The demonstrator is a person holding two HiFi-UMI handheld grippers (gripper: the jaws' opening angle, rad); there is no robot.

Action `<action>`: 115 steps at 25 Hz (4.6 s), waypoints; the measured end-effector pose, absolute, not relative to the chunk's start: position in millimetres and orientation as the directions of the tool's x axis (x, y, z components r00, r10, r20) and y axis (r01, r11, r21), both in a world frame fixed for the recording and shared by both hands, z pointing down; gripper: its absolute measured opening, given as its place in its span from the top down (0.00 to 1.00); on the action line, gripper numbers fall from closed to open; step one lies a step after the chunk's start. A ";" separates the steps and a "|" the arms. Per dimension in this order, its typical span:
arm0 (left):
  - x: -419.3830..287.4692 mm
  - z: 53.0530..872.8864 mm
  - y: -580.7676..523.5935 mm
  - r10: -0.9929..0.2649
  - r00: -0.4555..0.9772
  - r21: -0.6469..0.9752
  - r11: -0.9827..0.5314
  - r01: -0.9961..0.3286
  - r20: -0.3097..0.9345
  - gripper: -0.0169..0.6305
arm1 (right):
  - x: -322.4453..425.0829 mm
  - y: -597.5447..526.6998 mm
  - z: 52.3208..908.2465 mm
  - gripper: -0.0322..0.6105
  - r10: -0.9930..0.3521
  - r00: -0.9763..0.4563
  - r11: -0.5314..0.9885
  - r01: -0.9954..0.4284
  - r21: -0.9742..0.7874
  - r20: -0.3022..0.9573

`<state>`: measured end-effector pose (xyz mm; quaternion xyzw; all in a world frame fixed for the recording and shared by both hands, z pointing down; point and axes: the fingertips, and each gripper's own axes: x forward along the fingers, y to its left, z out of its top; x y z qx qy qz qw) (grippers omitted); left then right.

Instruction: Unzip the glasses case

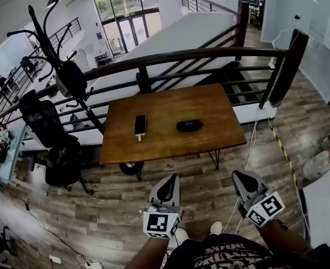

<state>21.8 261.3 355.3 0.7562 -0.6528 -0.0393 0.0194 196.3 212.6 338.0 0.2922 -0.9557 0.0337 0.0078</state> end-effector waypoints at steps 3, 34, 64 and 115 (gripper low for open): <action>6.4 362.9 252.1 -0.993 0.114 0.107 -0.116 -0.987 -0.026 0.96 | 191.7 200.2 343.8 0.95 -0.584 -0.811 0.807 -0.585 -0.085 0.036; -56.0 386.4 59.5 -0.995 0.098 0.157 -0.094 -0.983 0.015 0.96 | 114.3 9.8 371.0 0.95 -0.573 -0.816 0.812 -0.577 -0.089 0.069; -114.9 415.2 -104.9 -0.971 0.216 0.148 -0.200 -0.969 0.099 0.96 | 37.1 -140.2 410.4 0.95 -0.577 -0.802 0.797 -0.594 -0.108 0.152; -34.4 711.5 -196.8 -0.189 0.550 0.289 -0.690 -0.663 0.813 0.96 | 22.8 -210.2 734.6 0.86 -0.097 -0.528 0.994 -0.091 0.057 0.844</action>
